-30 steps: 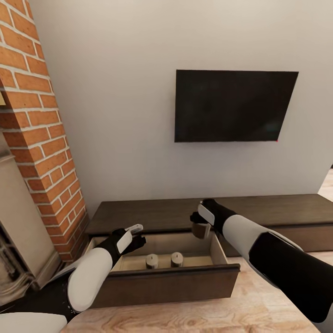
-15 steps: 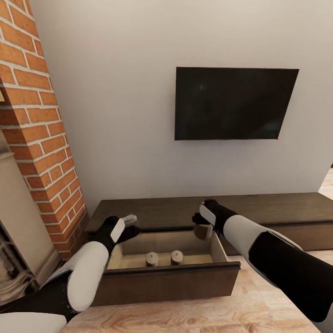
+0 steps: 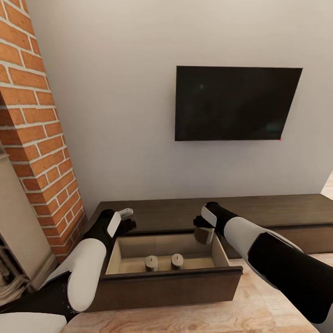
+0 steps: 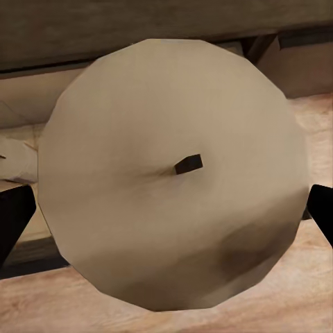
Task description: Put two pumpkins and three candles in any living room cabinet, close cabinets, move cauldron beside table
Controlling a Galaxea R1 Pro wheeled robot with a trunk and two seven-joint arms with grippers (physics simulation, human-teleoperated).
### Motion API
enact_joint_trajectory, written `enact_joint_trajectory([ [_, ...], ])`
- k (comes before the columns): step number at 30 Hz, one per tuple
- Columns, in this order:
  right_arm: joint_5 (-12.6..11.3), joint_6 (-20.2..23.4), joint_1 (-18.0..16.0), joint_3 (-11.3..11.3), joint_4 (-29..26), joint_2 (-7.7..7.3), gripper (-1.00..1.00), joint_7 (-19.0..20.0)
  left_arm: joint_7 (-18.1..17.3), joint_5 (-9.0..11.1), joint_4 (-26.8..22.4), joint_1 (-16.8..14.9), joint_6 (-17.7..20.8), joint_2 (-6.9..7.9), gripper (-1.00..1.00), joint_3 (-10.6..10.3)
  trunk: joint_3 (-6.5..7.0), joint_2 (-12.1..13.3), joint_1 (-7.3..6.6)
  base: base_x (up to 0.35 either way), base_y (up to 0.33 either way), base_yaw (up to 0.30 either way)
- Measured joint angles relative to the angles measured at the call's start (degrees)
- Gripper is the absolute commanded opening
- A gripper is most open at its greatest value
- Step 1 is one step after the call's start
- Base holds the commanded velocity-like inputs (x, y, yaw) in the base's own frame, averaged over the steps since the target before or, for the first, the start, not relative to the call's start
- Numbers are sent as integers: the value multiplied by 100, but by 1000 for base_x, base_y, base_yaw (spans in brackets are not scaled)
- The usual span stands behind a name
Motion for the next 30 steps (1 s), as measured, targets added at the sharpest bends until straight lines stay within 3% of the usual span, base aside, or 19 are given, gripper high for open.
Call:
enact_joint_trajectory([
  [12,-8,0,9,2,0,0,-100,7,-28,18,-2,0,16,-1,100,8,0,0,1,96,0,0],
  [30,-15,9,32,-1,1,0,-100,7,-36,21,-37,0,26,10,100,42,-323,-720,396,1,0,0],
])
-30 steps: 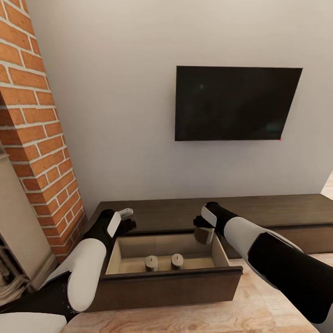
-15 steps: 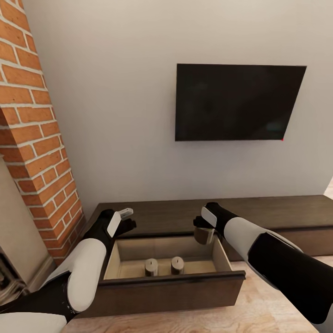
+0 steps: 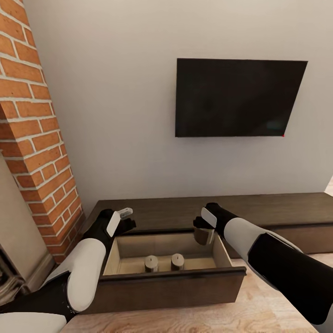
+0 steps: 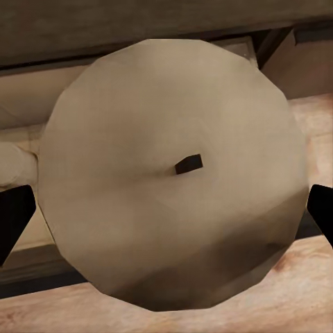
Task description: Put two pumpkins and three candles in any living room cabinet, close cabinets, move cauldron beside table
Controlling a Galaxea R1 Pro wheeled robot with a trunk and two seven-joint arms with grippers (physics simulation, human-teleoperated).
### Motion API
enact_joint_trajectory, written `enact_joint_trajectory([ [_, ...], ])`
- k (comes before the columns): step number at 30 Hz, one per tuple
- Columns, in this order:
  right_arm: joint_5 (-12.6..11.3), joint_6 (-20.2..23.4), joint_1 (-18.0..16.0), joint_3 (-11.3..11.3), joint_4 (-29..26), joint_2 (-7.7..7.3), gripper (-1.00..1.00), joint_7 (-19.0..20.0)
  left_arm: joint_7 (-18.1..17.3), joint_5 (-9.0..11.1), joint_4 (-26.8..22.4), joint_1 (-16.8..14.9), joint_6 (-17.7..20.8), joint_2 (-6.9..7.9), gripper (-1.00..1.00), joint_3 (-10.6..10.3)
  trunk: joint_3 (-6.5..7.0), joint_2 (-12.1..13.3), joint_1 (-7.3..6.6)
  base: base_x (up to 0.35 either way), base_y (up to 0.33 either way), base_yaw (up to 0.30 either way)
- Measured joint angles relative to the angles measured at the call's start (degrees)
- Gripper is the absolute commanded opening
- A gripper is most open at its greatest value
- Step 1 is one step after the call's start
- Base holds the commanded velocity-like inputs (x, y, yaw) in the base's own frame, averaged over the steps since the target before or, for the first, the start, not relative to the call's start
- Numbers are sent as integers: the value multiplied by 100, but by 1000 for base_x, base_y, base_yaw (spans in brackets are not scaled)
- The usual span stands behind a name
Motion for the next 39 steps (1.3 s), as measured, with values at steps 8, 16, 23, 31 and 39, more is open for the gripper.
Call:
enact_joint_trajectory([
  [8,-1,-4,45,-3,0,6,-100,0,0,0,0,0,-2,-2,100,2,-144,-321,176,0,0,0],
  [16,3,-80,101,-1,0,7,-100,-1,0,6,0,0,-5,-12,100,3,-287,-642,352,0,0,0],
  [23,15,-500,136,1,-1,-11,-100,3,-1,7,0,0,-7,-13,100,9,-413,-923,505,0,0,0],
  [31,11,-700,161,10,-14,15,-100,13,-1,8,0,0,-8,-10,100,3,-557,-1243,681,0,0,0],
  [39,6,-715,162,10,-16,3,-100,13,-1,8,0,0,-7,-11,100,3,-700,-1564,857,0,0,0],
])
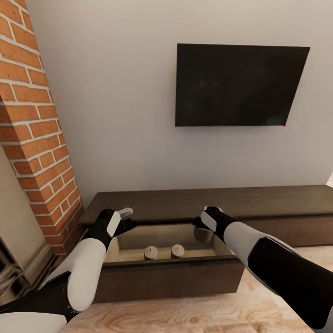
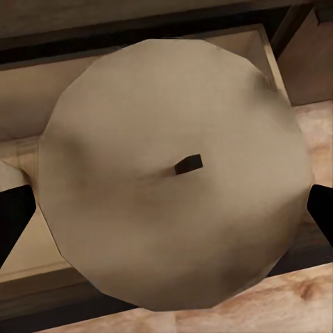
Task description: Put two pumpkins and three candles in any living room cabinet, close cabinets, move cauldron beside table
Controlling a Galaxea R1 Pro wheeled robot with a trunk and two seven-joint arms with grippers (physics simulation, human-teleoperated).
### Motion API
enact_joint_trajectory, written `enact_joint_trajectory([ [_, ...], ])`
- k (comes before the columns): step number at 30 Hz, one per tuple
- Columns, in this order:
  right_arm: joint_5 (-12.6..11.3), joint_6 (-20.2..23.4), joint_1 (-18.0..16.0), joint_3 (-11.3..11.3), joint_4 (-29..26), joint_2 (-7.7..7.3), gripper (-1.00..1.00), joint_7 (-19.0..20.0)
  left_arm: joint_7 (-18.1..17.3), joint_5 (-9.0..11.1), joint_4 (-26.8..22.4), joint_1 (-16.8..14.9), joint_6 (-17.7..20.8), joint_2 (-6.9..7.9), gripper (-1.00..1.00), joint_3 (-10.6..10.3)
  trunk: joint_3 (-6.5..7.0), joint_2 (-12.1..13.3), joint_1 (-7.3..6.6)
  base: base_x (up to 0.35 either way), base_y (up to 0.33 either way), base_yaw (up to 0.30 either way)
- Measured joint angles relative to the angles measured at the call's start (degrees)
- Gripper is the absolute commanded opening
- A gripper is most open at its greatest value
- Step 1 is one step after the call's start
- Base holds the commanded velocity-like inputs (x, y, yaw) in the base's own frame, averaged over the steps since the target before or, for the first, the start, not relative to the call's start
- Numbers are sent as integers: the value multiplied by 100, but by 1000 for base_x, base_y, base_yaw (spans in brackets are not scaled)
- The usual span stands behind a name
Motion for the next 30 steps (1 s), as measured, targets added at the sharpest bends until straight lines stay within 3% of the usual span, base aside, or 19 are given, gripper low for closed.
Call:
enact_joint_trajectory([
  [13,-1,-1,0,-5,8,-10,-100,0,0,0,0,0,8,0,100,0,-233,-521,286,0,0,0],
  [18,5,-1,-1,-3,7,-18,-100,0,-4,58,0,0,10,1,100,1,-234,-523,286,0,0,0],
  [23,5,-1,4,-3,13,-24,-100,0,-15,270,0,-1,2,8,100,-8,-234,-523,286,0,0,0],
  [30,-6,17,65,-11,18,-28,-100,2,-11,324,0,-1,-15,16,100,-20,-234,-523,284,115,-47,0],
])
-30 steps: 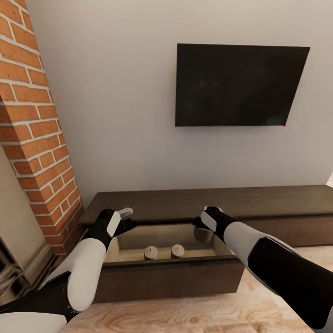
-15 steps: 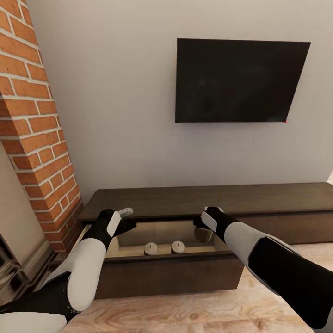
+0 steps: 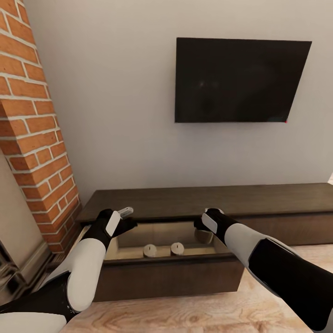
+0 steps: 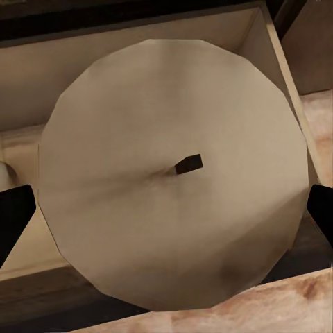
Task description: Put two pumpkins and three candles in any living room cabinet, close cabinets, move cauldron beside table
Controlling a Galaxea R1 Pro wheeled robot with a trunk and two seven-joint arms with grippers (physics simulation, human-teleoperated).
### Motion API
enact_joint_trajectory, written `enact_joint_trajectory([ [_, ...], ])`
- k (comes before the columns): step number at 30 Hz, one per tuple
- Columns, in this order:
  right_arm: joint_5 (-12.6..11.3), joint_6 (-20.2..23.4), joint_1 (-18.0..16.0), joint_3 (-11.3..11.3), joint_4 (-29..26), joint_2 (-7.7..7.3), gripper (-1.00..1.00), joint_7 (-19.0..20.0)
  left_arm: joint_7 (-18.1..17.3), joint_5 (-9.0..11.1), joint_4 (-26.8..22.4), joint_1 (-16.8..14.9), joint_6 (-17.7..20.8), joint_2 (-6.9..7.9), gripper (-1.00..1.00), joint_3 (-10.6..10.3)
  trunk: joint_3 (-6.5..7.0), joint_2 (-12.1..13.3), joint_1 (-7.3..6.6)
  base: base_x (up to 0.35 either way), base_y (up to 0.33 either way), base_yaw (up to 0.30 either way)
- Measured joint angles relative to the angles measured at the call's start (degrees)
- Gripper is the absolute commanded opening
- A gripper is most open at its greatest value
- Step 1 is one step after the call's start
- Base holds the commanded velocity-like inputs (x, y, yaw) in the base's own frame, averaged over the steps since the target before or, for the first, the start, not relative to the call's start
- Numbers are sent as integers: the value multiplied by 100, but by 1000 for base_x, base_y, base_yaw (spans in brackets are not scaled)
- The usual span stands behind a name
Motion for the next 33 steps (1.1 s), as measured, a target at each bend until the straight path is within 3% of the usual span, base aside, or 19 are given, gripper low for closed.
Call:
enact_joint_trajectory([
  [29,0,41,109,6,0,20,-100,-3,-5,15,7,0,20,-16,100,-5,0,0,2,57,-17,0],
  [33,-4,43,171,4,0,20,-100,-2,-7,20,-127,0,224,-10,100,-2,0,0,2,0,0,0],
])
